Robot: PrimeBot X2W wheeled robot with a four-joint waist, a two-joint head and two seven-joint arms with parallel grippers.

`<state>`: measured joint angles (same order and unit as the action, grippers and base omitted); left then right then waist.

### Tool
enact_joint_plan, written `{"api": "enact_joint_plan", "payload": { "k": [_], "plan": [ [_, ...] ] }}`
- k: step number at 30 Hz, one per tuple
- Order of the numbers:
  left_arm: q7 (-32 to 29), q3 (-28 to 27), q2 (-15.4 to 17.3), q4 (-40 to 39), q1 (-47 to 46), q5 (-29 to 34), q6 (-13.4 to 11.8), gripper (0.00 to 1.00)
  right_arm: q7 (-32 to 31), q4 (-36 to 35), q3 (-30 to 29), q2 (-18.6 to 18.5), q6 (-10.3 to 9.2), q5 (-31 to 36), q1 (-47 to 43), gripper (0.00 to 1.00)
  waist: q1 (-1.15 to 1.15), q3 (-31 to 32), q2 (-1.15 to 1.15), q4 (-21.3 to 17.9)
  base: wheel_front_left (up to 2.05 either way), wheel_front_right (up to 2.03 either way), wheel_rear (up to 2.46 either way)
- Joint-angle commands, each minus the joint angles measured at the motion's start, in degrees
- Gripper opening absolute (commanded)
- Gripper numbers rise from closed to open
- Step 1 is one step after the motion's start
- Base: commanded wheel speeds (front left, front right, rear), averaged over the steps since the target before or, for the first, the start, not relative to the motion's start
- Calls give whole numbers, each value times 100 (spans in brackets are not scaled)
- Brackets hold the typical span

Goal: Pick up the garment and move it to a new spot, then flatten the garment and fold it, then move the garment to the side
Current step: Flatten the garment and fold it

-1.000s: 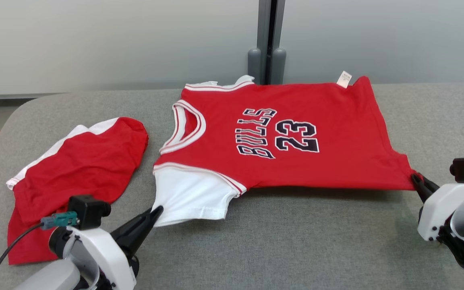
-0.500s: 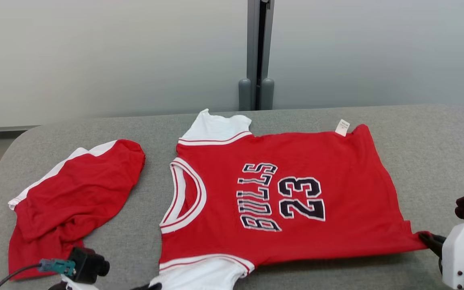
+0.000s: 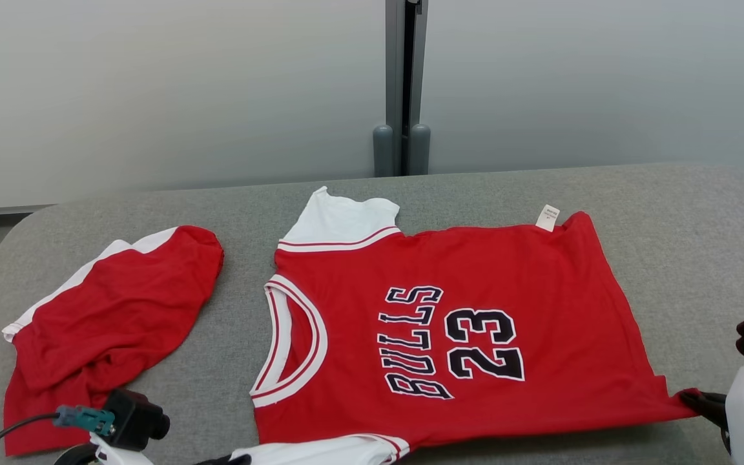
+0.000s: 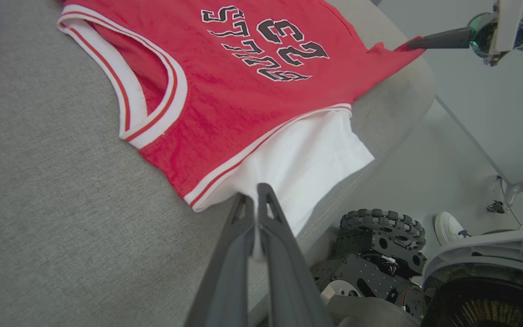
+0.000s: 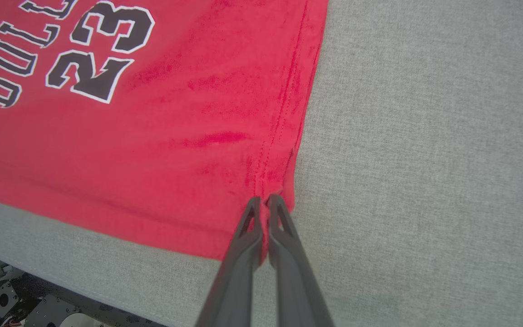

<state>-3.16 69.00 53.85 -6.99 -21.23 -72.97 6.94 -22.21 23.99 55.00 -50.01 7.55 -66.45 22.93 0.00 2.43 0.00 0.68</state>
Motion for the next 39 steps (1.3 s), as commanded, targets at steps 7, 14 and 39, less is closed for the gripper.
{"api": "enact_joint_plan", "payload": {
  "k": [7, 14, 39],
  "plan": [
    [-244, -165, -92, 177, -559, 206, -38, 0, -104, 166, -96, 111, -12, 92, 472, 0, 0, -240, 0, -20, 0, 0, 0],
    [-594, -335, -396, 603, -1387, 408, 3, 0, -177, 553, -177, 335, -12, 426, 1223, 0, 0, -936, 0, -20, 0, 0, 0],
    [372, -199, -1734, 3102, -2711, 1083, -116, 100, 935, 1617, 180, 1177, -12, 952, 2217, 100, 0, -1590, 0, -110, 0, 0, 0]
  ]
}}
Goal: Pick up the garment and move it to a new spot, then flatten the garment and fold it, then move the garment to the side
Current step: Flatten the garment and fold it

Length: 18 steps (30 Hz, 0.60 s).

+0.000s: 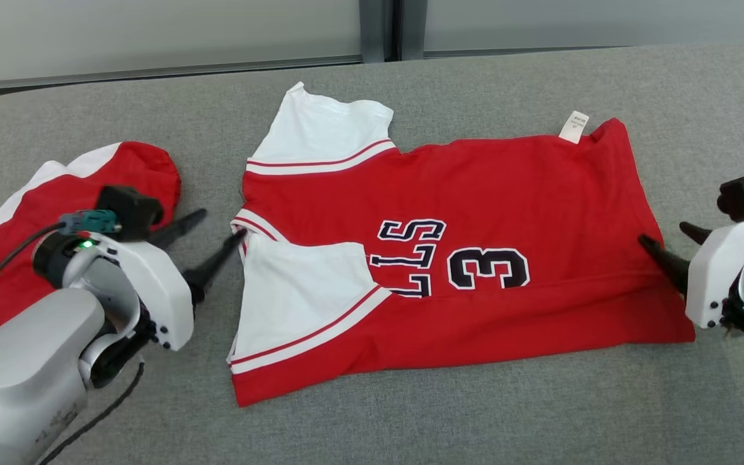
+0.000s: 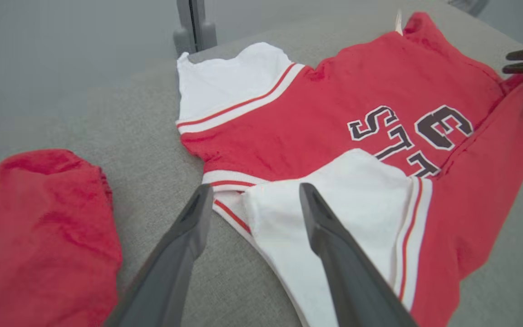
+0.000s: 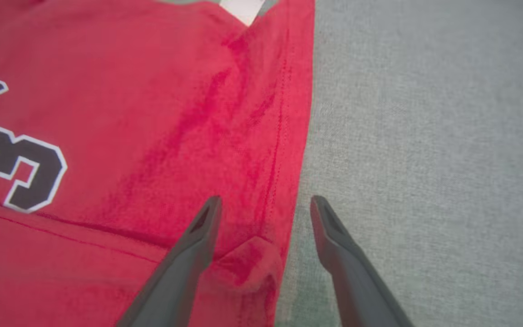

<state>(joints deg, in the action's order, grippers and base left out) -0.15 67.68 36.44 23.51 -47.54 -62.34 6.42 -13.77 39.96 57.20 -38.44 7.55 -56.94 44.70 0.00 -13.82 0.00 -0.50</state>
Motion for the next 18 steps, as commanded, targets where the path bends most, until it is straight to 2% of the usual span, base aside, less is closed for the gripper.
{"api": "enact_joint_plan", "payload": {
  "k": [1, 6, 9, 12, 13, 15, 18],
  "plan": [
    [298, -159, -48, 141, -33, 17, -167, 100, 307, 72, -112, 63, -12, -44, 21, 100, 0, 78, 0, 13, 0, 0, 0],
    [1398, -858, -396, 434, 384, -257, -685, 100, 1552, 150, -428, 197, -12, -114, -277, 100, 0, 344, 0, 89, 0, 0, 0],
    [1529, -1469, -629, 296, 706, -175, -937, 100, 2431, 153, -618, 250, -12, -41, -531, 100, 0, 513, 0, 147, 0, 0, 0],
    [1521, -2581, -981, -207, 1373, 345, -1067, 100, 2866, 184, -995, 358, -12, 229, -849, 100, 0, 677, 0, 231, 0, 0, 0],
    [1523, -2934, -1126, -395, 1643, 596, -1069, 100, 2894, 105, -1240, 430, -11, 410, -946, 100, 0, 717, 0, 250, 0, 0, 0],
    [1526, -3617, -1446, -765, 2120, 1087, -1062, 100, 2904, -222, -2227, 604, -11, 867, -1206, 100, 0, 784, 0, 265, 0, 0, 0],
    [1526, -4393, -2014, -1188, 2881, 1832, -917, 100, 2894, -956, -3580, 1107, -9, 1873, -2134, 100, 0, 870, 0, 269, 0, 0, 0]
  ]
}}
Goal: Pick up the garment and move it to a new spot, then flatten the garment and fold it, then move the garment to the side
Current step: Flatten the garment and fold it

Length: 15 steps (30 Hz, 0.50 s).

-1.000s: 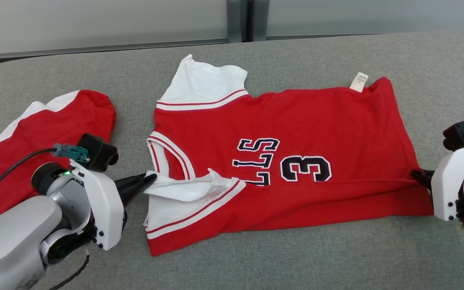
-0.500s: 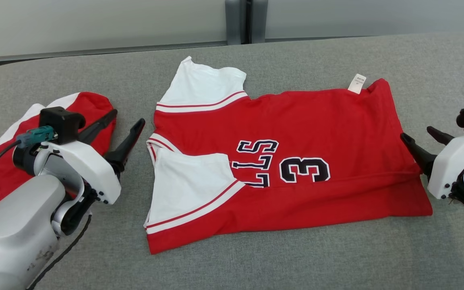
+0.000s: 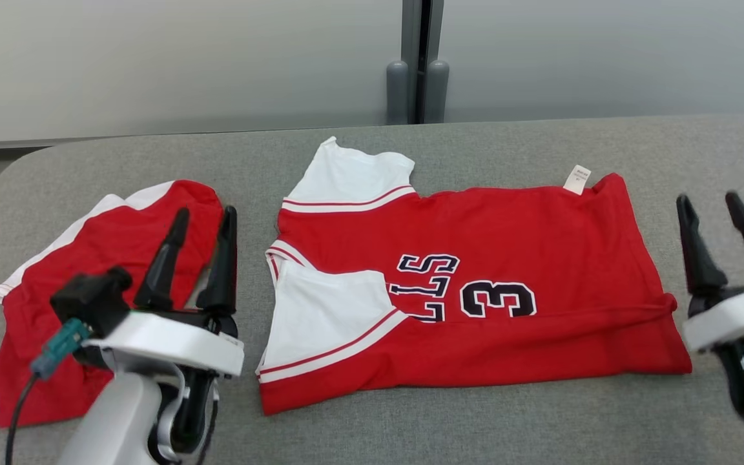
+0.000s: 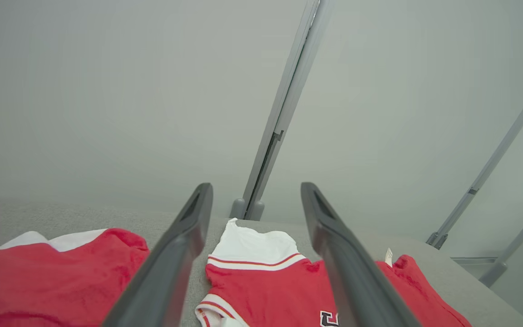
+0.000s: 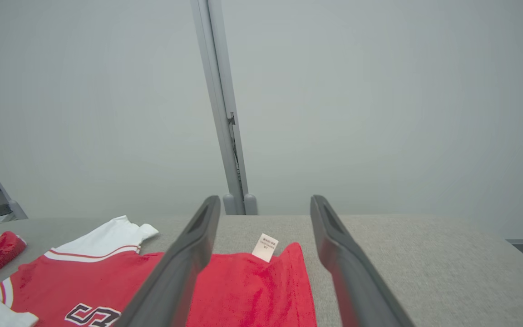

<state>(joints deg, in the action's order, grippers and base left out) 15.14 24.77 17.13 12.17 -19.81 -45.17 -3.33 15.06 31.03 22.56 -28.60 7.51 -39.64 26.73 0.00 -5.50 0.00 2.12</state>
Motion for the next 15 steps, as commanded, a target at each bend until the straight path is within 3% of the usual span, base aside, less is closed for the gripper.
{"api": "enact_joint_plan", "payload": {
  "k": [1, 4, 7, 11, 15],
  "plan": [
    [-3, -349, -284, -141, 340, 339, 101, 100, 9, -377, -504, 323, -4, 499, -593, 100, 0, 63, 0, 5, 0, 0, 0],
    [-2, -951, -780, -314, 891, 1046, 288, 100, 9, -1228, -1310, 931, -3, 1299, -1336, 100, 0, 141, 0, -30, 0, 0, 0],
    [-2, -1440, -1184, -397, 1324, 1611, 479, 100, 10, -1754, -1639, 1374, -3, 1811, -1953, 100, 0, 214, 0, -69, 0, 0, 0],
    [-2, -1729, -1393, -421, 1748, 2313, 606, 100, 10, -2125, -1859, 1723, -2, 2070, -2438, 100, 0, 334, 0, -104, 0, 0, 0],
    [-2, -1621, -1415, -285, 1955, 2243, 539, 100, 11, -2242, -1971, 1919, -2, 2204, -2670, 100, 0, 424, 0, -172, 0, 0, 0]
  ]
}}
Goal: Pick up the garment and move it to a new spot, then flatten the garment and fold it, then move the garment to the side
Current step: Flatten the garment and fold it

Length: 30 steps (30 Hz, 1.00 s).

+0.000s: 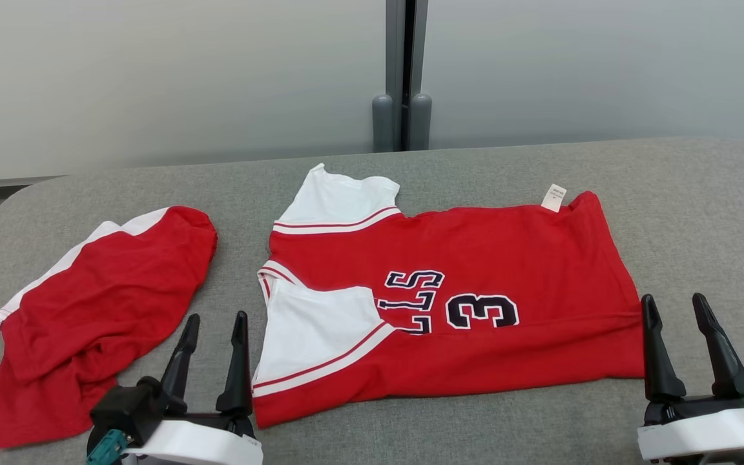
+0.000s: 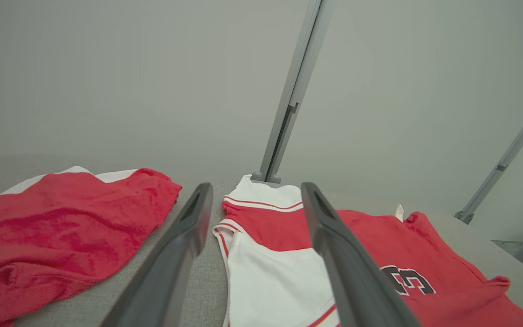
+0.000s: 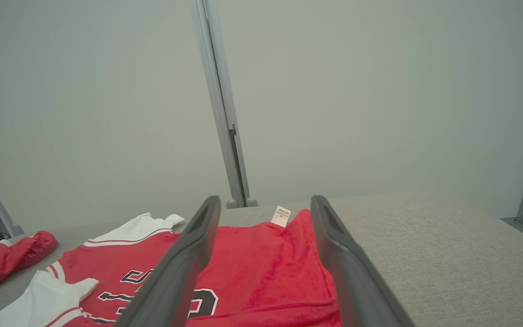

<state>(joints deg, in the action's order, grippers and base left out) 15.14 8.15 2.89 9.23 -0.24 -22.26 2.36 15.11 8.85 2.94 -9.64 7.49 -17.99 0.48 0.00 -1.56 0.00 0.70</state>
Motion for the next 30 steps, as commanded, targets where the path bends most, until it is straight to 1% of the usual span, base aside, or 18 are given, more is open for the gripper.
{"api": "enact_joint_plan", "payload": {
  "k": [1, 2, 4, 7, 9, 13, 19, 22, 26, 27, 28, 29, 30],
  "plan": [
    [-2, 97, 10, 57, 43, -88, -56, 100, 5, -47, -37, 44, 0, 50, -62, 100, 0, 41, 0, -46, 0, 0, 0],
    [-2, 97, 10, 57, 43, -88, -56, 100, 5, -47, -37, 44, 0, 50, -62, 100, 0, 41, 0, -46, 0, 0, 0],
    [-2, 161, 17, 168, 61, -78, -141, 100, 5, -71, -61, 60, 0, 60, -83, 100, 0, 47, 0, -77, 0, 0, 0],
    [-1, 329, 9, 597, 6, -19, -256, 100, 5, -80, -50, 43, 0, 71, -54, 100, 0, 39, 0, -126, 0, 0, 0],
    [-1, 422, 13, 1016, -98, 72, -360, 100, 6, -58, -54, 16, 0, 82, -12, 100, 0, 24, 0, -173, 0, 0, 0],
    [-1, 581, 10, 1819, -298, 88, -488, 100, 6, -24, -166, 64, 0, 96, 46, 100, 0, -38, 0, -283, 0, 0, 0],
    [0, 575, 16, 2906, -661, 65, -802, 100, 6, -7, -146, 109, 0, 111, 68, 100, 0, -136, 0, -449, 0, 0, 0],
    [-2, 577, 13, 3289, -841, -4, -828, 100, 6, -17, -192, 127, 0, 102, 99, 100, 0, -202, 0, -505, 0, 0, 0],
    [-107, 723, 6, 3751, -993, -114, -710, 100, 6, 13, -266, 159, 0, 102, 95, 100, 0, -258, 0, -548, 0, 0, 0],
    [-148, 782, 5, 3838, -1025, -136, -668, 45, 6, 45, -284, 164, 0, 102, 96, 100, 0, -275, 0, -549, 0, 0, 0],
    [-156, 841, -6, 3911, -1060, -165, -622, 13, 6, 102, -304, 166, 0, 115, 98, 100, 0, -288, 0, -544, 0, 0, 0],
    [-150, 902, -12, 3952, -1095, -182, -570, 0, 6, 175, -325, 176, 0, 122, 105, 100, 0, -302, 0, -533, 0, 0, 0],
    [-128, 936, -12, 3959, -1145, -203, -555, 0, 6, 271, -337, 177, 0, 137, 125, 100, 0, -318, 0, -514, 0, 0, 0]
  ]
}}
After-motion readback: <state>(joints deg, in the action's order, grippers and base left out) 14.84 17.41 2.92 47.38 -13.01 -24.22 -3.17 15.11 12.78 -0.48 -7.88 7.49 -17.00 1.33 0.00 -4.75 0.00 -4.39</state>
